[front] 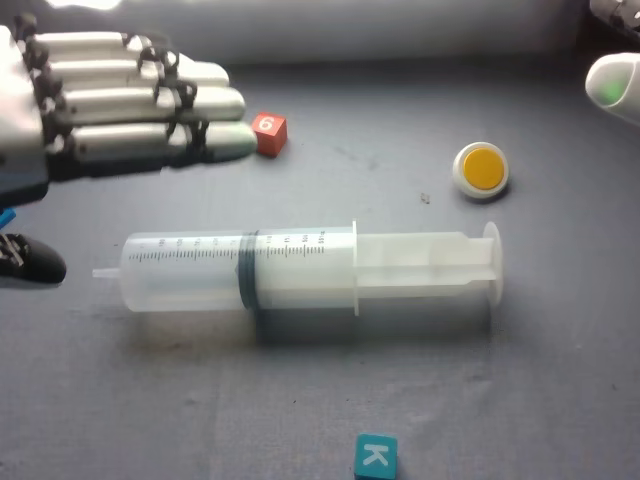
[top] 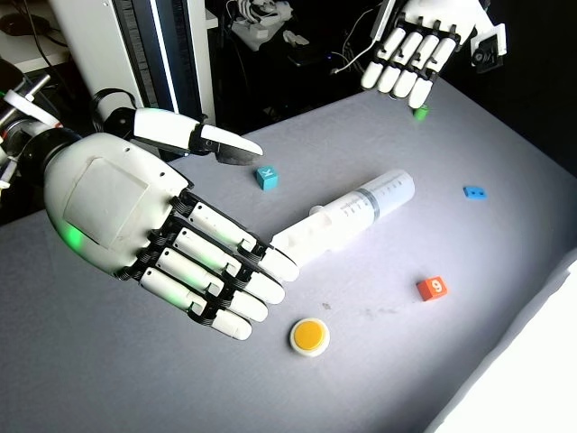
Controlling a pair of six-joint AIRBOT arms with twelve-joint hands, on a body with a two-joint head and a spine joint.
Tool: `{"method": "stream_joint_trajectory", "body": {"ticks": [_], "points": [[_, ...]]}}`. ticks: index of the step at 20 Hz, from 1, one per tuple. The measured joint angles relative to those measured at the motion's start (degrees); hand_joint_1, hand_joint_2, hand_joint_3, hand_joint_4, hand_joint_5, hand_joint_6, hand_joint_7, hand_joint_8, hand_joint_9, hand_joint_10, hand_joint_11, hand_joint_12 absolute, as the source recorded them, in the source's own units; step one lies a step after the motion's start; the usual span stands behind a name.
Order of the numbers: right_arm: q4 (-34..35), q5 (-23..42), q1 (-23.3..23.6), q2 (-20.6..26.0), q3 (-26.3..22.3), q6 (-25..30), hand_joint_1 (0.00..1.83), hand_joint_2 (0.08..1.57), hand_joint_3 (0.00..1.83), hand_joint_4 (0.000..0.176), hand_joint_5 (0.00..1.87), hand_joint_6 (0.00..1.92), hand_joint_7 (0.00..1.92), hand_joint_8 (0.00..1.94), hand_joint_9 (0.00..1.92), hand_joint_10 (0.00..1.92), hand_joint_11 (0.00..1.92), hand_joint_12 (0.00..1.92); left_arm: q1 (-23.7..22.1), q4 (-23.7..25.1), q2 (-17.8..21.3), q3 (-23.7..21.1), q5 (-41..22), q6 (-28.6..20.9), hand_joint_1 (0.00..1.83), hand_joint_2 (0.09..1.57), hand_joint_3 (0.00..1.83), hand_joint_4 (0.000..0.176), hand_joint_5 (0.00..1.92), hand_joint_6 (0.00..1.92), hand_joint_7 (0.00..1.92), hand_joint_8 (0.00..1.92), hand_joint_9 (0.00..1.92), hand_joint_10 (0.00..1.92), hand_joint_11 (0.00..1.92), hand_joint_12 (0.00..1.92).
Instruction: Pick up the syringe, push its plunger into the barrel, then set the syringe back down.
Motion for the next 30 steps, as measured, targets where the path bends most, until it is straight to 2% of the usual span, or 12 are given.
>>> {"method": "stream_joint_trajectory", "body": {"ticks": [1, 2, 5, 8, 16, 17, 19, 21, 23, 24, 27, 30], "points": [[0.11, -0.26, 0.00, -0.07, -0.17, -0.02, 0.00, 1.18, 0.00, 0.000, 0.00, 0.00, 0.00, 0.00, 0.00, 0.00, 0.00, 0.00, 0.00, -3.02, 0.37, -1.40, 4.00, -0.02, 1.24, 0.88, 0.00, 0.000, 0.01, 0.00, 0.00, 0.00, 0.00, 0.00, 0.00, 0.45], [0.35, -0.42, 0.00, -0.07, -0.20, -0.04, 0.00, 1.18, 0.00, 0.000, 0.00, 0.00, 0.00, 0.00, 0.00, 0.00, 0.00, 0.00, -0.15, -5.62, 0.52, -2.67, 8.72, 0.00, 1.24, 0.90, 0.01, 0.000, 0.00, 0.00, 0.00, 0.00, 0.00, 0.00, 0.00, 0.41], [1.29, 0.83, -0.31, -0.04, -0.22, -0.04, 0.00, 1.18, 0.00, 0.000, 0.00, 0.00, 0.00, 0.00, 0.00, 0.00, 0.00, 0.00, -0.22, -6.38, 1.81, -5.70, 18.05, 0.07, 1.27, 0.92, 0.01, 0.000, 0.00, 0.00, 0.00, 0.00, 0.00, 0.00, 0.00, 0.32], [1.36, 2.49, -0.72, -0.07, -0.26, -0.07, 0.00, 1.19, 0.00, 0.000, 0.00, 0.00, 0.00, 0.00, 0.00, 0.00, 0.00, 0.00, -1.49, -14.88, 2.95, -10.21, 30.67, 0.20, 1.24, 0.90, 0.00, 0.000, 0.00, 0.00, 0.00, 0.00, 0.00, 0.00, 0.00, 0.37], [0.42, 4.28, -1.57, -0.07, -0.59, -0.09, 0.00, 1.20, 0.00, 0.000, 0.00, 0.00, 0.00, 0.00, 0.00, 0.00, 0.00, 0.00, -3.80, -26.56, 2.97, -15.89, 48.13, 0.20, 1.33, 0.91, 0.00, 0.000, 0.02, 0.01, 0.01, 0.00, 0.00, 0.00, 0.00, 0.34], [0.42, 4.31, -1.57, -0.07, -0.59, -0.09, 0.00, 1.20, 0.01, 0.000, 0.00, 0.00, 0.00, 0.00, 0.00, 0.00, 0.00, 0.00, -4.24, -27.63, 2.69, -16.09, 50.31, 0.20, 1.28, 0.93, 0.01, 0.000, 0.00, 0.00, 0.00, 0.00, 0.00, 0.00, 0.00, 0.29], [0.39, 4.39, -1.57, -0.09, -0.59, -0.11, 0.00, 1.21, 0.01, 0.000, 0.00, 0.00, 0.00, 0.00, 0.00, 0.00, 0.00, 0.00, -5.51, -30.23, 1.88, -16.22, 55.45, 0.24, 1.26, 0.95, 0.01, 0.000, 0.00, 0.00, 0.00, 0.00, 0.00, 0.00, 0.00, 0.24], [0.42, 4.46, -1.57, -0.13, -0.59, -0.11, 0.00, 1.21, 0.01, 0.000, 0.00, 0.00, 0.00, 0.00, 0.00, 0.00, 0.00, 0.00, -6.95, -31.89, 0.09, -16.48, 61.55, 0.24, 1.31, 0.92, 0.00, 0.000, 0.00, 0.00, 0.00, 0.00, 0.00, 0.00, 0.00, 0.33], [0.33, 4.50, -1.57, -0.13, -0.59, -0.13, 0.00, 1.21, 0.01, 0.000, 0.00, 0.00, 0.00, 0.00, 0.00, 0.00, 0.00, 0.00, -8.13, -33.77, -2.03, -16.50, 65.92, 0.17, 1.29, 0.91, 0.00, 0.000, 0.00, 0.00, 0.00, 0.00, 0.00, 0.00, 0.00, 0.30], [0.42, 4.48, -1.57, -0.13, -0.61, -0.13, 0.00, 1.21, 0.01, 0.000, 0.00, 0.00, 0.00, 0.00, 0.00, 0.00, 0.00, 0.00, -8.37, -34.45, -3.19, -16.09, 67.28, -0.11, 1.28, 0.91, 0.00, 0.000, 0.00, 0.00, 0.00, 0.00, 0.00, 0.00, 0.00, 0.27], [0.42, 4.48, -1.57, -0.13, -0.59, -0.13, 0.00, 1.21, 0.01, 0.000, 0.00, 0.00, 0.00, 0.00, 0.00, 0.00, 0.00, 0.00, -10.27, -34.99, -6.82, -14.78, 70.99, -0.48, 1.27, 0.89, 0.00, 0.000, 0.01, 0.00, 0.00, 0.00, 0.00, 0.00, 0.00, 0.37], [0.37, 4.52, -1.57, -0.20, -0.59, -0.13, 0.00, 1.21, 0.00, 0.000, 0.00, 0.00, 0.00, 0.00, 0.00, 0.00, 0.00, 0.00, -11.56, -34.86, -9.97, -14.25, 73.29, -0.70, 1.20, 0.87, 0.00, 0.000, 0.00, 0.00, 0.00, 0.00, 0.00, 0.00, 0.00, 0.27]]}}
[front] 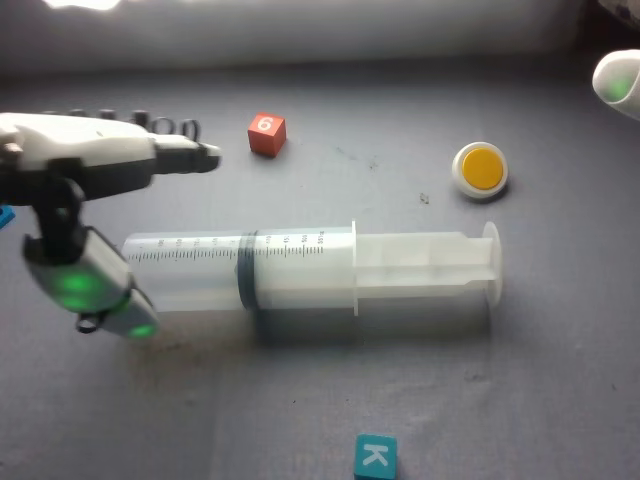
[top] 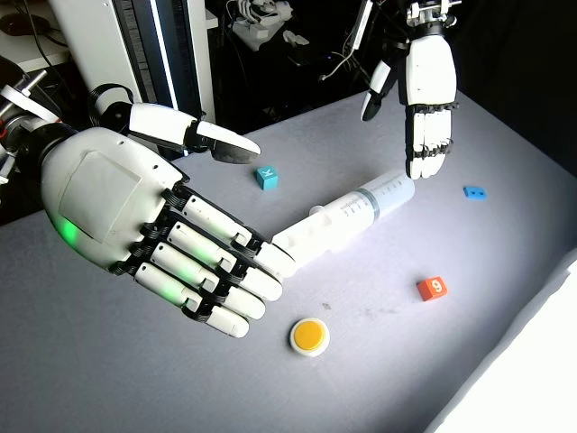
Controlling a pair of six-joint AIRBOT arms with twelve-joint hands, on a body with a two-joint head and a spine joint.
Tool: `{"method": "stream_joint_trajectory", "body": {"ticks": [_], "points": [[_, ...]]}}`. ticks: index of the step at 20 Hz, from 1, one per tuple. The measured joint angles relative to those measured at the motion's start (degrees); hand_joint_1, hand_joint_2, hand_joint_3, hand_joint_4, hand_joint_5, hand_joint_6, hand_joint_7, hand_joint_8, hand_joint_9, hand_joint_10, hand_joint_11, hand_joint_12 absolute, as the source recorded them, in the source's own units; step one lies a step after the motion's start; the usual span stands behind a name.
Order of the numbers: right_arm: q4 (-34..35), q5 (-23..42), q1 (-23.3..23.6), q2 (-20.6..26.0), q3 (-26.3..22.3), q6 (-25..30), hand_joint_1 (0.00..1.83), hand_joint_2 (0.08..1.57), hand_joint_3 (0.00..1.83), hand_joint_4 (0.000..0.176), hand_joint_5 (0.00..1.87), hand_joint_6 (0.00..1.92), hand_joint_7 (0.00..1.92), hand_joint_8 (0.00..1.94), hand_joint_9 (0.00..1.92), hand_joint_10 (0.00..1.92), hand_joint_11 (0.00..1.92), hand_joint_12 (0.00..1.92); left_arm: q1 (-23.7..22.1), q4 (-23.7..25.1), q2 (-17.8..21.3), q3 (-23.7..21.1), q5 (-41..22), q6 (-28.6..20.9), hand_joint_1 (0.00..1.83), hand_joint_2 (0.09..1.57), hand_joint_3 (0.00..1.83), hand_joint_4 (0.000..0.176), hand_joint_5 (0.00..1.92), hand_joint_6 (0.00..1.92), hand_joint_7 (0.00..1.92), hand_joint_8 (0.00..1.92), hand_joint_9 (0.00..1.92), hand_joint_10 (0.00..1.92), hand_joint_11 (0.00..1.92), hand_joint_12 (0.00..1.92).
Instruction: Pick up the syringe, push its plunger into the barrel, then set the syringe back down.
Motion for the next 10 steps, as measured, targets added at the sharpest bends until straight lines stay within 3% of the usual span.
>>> {"method": "stream_joint_trajectory", "body": {"ticks": [1, 2, 4, 10], "points": [[0.00, -0.02, 0.00, -0.04, 0.00, 0.00, 0.00, 1.21, 0.00, 0.000, 0.00, 0.00, 0.00, 0.00, 0.00, 0.00, 0.00, 0.00, -0.42, -0.55, -1.31, 0.07, 0.98, -0.39, 1.20, 0.87, 0.00, 0.000, 0.00, 0.00, 0.00, 0.00, 0.00, 0.00, 0.00, 0.27], [0.00, -0.02, 0.00, -0.04, 0.00, 0.00, 0.00, 1.21, 0.00, 0.000, 0.00, 0.00, 0.00, 0.00, 0.00, 0.00, 0.00, 0.00, -1.03, -1.18, -2.32, 0.28, 1.97, -0.39, 1.04, 0.86, 0.00, 0.000, 0.00, 0.00, 0.00, 0.00, 0.00, 0.00, 0.00, 0.22], [0.00, 0.00, 0.00, -0.04, 0.00, 0.00, 0.00, 1.21, 0.00, 0.000, 0.00, 0.00, 0.00, 0.00, 0.00, 0.00, 0.00, 0.00, -1.49, -0.87, -4.07, 0.68, 3.43, -0.72, 0.93, 0.82, 0.00, 0.000, 0.00, 0.00, 0.00, 0.00, 0.00, 0.00, 0.00, 0.24], [-0.02, 0.15, 0.00, -0.07, 0.00, 0.00, 0.00, 1.21, 0.00, 0.000, 0.00, 0.00, 0.00, 0.00, 0.00, 0.00, 0.00, 0.00, -0.85, -2.38, -8.17, 2.58, 7.56, -1.42, 0.87, 0.84, 0.00, 0.000, 0.00, 0.00, 0.00, 0.00, 0.00, 0.00, 0.00, 0.07]]}}
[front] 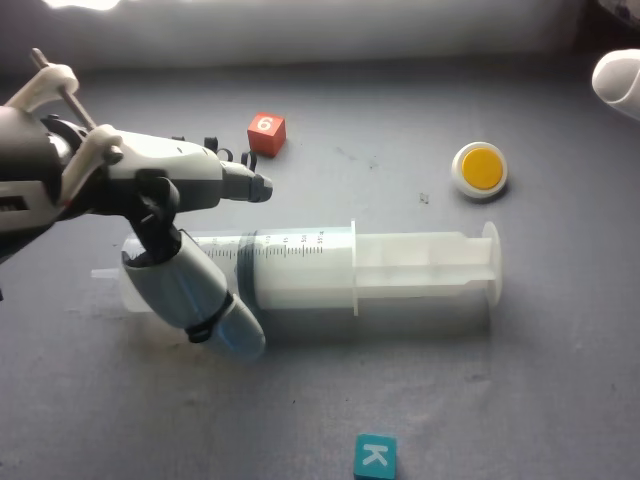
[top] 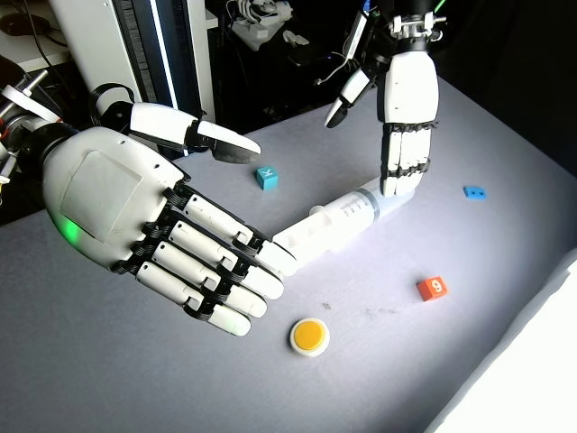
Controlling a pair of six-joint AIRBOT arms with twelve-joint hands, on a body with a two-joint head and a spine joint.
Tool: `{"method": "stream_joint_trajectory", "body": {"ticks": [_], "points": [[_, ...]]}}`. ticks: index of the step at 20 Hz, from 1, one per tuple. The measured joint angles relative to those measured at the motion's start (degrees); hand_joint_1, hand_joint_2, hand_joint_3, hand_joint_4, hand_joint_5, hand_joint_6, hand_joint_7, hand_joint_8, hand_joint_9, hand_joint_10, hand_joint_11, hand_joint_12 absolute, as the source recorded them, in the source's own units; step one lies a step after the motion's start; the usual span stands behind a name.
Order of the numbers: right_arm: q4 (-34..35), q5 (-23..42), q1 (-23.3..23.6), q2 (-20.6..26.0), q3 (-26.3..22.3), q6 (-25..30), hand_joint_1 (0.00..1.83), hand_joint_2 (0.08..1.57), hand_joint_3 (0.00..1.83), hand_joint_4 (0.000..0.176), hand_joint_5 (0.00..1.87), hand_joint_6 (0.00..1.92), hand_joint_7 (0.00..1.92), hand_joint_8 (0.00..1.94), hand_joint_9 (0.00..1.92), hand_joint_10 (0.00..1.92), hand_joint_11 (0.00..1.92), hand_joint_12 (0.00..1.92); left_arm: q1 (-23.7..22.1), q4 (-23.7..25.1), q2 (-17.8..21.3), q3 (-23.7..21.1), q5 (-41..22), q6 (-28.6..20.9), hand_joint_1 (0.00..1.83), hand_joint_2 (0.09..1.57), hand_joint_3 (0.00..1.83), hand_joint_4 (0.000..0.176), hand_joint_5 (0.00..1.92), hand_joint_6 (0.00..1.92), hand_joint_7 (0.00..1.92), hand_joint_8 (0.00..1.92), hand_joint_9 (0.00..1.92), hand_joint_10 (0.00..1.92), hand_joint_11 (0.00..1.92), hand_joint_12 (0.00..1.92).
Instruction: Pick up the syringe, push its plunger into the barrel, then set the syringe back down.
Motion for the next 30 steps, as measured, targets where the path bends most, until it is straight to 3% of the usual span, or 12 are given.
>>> {"method": "stream_joint_trajectory", "body": {"ticks": [8, 18, 21, 23, 30], "points": [[0.02, 0.72, 0.00, -0.22, 0.00, 0.00, 0.00, 1.20, 0.00, 0.000, 0.00, 0.00, 0.00, 0.00, 0.00, 0.00, 0.00, 0.00, 2.89, 1.25, -5.97, 6.69, -0.63, 0.00, 0.82, 0.84, 0.00, 0.000, 0.00, 0.00, 0.00, 0.00, 0.00, 0.00, 0.00, 0.00], [0.02, 1.29, 0.00, -0.22, -0.07, 0.00, 0.00, 1.20, 0.00, 0.000, 0.00, 0.00, 0.00, 0.00, 0.00, 0.00, 0.00, 0.00, 8.17, 1.68, -9.25, 9.94, -3.89, 0.04, 0.83, 0.84, 0.00, 0.000, 0.00, 0.00, 0.00, 0.00, 0.00, 0.00, 0.03, 0.03], [-0.13, 1.60, 0.00, -0.22, -0.11, 0.00, 0.00, 1.20, 0.00, 0.000, 0.00, 0.00, 0.00, 0.00, 0.00, 0.00, 0.00, 0.00, 9.68, 2.21, -10.29, 11.52, -5.57, 0.00, 0.82, 0.86, 0.01, 0.000, 0.00, 0.00, 0.00, 0.00, 0.00, 0.00, 0.02, 0.04], [-0.13, 1.60, 0.00, -0.22, -0.24, 0.00, 0.00, 1.20, 0.00, 0.000, 0.00, 0.00, 0.00, 0.00, 0.00, 0.00, 0.00, 0.00, 10.29, 2.23, -11.28, 12.39, -5.90, 0.00, 0.81, 0.86, 0.00, 0.000, 0.00, 0.00, 0.00, 0.00, 0.00, 0.00, 0.00, 0.20], [-0.22, 2.47, 0.00, -0.22, -0.37, 0.00, 0.00, 1.21, 0.00, 0.000, 0.00, 0.00, 0.00, 0.00, 0.00, 0.00, 0.00, 0.00, 12.50, 2.47, -14.01, 15.43, -8.92, -0.02, 0.91, 0.89, 0.01, 0.000, 0.00, 0.00, 0.00, 0.00, 0.00, 0.00, 0.00, 0.21]]}}
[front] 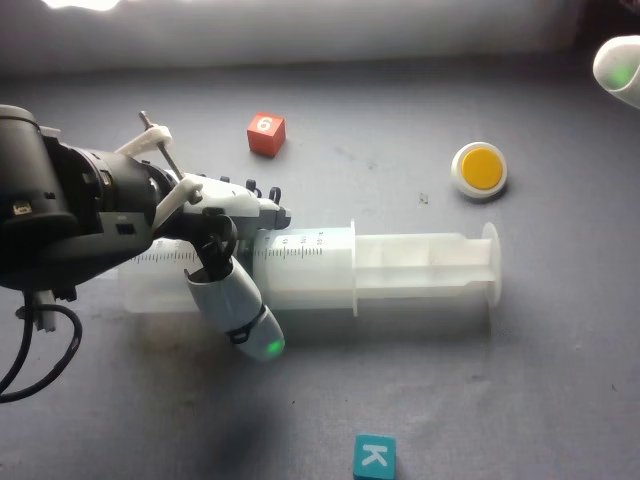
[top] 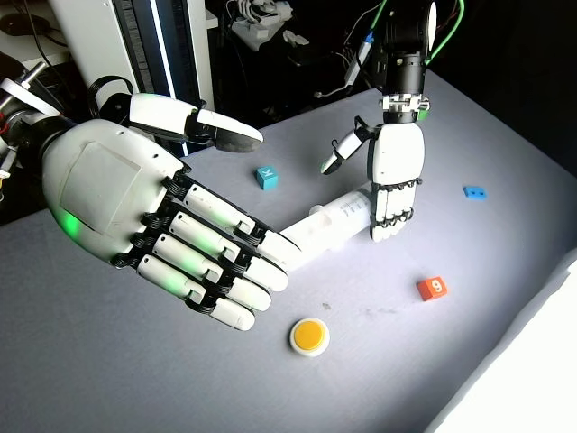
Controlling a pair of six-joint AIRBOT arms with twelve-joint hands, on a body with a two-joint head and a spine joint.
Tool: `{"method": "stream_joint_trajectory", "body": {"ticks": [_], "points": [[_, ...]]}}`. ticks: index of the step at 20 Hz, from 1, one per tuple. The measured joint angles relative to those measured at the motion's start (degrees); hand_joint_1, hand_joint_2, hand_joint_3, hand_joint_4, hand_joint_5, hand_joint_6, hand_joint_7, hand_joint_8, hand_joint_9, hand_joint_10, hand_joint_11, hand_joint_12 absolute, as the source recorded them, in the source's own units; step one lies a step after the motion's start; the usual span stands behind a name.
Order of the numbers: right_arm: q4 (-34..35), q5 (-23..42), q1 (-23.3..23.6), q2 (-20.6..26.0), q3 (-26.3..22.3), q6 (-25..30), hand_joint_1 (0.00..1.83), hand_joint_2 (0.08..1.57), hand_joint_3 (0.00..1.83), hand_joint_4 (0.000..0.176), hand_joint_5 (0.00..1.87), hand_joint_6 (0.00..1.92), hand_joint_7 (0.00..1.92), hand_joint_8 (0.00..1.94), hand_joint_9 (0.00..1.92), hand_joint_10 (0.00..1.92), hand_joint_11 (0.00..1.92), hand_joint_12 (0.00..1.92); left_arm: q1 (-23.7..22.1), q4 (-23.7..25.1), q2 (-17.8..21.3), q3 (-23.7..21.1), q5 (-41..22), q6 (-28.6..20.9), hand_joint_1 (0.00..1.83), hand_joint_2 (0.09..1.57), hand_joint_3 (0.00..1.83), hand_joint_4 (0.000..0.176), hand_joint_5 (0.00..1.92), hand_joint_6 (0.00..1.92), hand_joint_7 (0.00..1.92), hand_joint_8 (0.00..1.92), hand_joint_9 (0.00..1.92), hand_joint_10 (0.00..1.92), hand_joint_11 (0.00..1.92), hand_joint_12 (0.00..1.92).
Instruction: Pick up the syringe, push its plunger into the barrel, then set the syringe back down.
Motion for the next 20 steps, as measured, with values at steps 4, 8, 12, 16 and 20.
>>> {"method": "stream_joint_trajectory", "body": {"ticks": [4, 8, 12, 16, 20], "points": [[0.00, -0.02, 0.00, 0.00, 0.00, 0.00, 0.00, 1.20, 0.00, 0.000, 0.01, 0.00, 0.00, 0.00, 0.00, 0.00, 0.00, 0.00, 0.83, 0.20, -1.25, 0.44, -0.20, -0.04, 0.95, 0.90, 0.00, 0.000, 0.11, 0.02, 0.12, 0.02, 0.13, 0.03, 0.00, 0.56], [0.00, 0.28, 0.00, 0.00, 0.00, 0.09, 0.00, 1.21, 0.00, 0.000, 0.02, 0.01, 0.00, 0.00, 0.00, 0.00, 0.01, 0.00, 1.36, 1.09, -1.79, 1.16, -1.51, 0.04, 0.98, 0.92, 0.00, 0.000, 0.37, 0.03, 0.39, 0.02, 0.38, 0.04, 0.01, 1.03], [-0.15, 0.33, 0.00, -0.02, -0.11, 0.13, 0.00, 1.21, 0.00, 0.000, 0.03, 0.01, 0.01, 0.00, 0.00, 0.00, 0.01, 0.01, 1.53, 2.14, -2.01, 1.81, -2.99, 0.20, 1.04, 1.04, 0.01, 0.000, 0.68, 0.03, 0.81, 0.02, 0.76, 0.06, 0.23, 1.05], [0.22, 0.70, -0.66, -0.44, -0.44, 0.17, 0.00, 1.21, 0.00, 0.000, 0.05, 0.01, 0.02, 0.01, 0.00, 0.00, 0.00, 0.00, 2.01, 2.75, -2.01, 1.99, -4.76, 0.24, 1.23, 1.07, 0.07, 0.000, 0.86, 0.91, 1.12, 0.60, 1.12, 0.01, 0.52, 1.13], [-0.28, 1.05, -1.75, -0.85, -0.72, 0.20, 0.00, 1.21, 0.00, 0.000, 0.01, 0.00, 0.00, 0.00, 0.00, 0.00, 0.00, 0.00, 1.97, 1.90, -2.05, 1.86, -5.38, 0.02, 1.37, 1.07, 0.01, 0.000, 0.95, 0.81, 1.16, 0.81, 1.02, 1.05, 0.62, 1.33]]}}
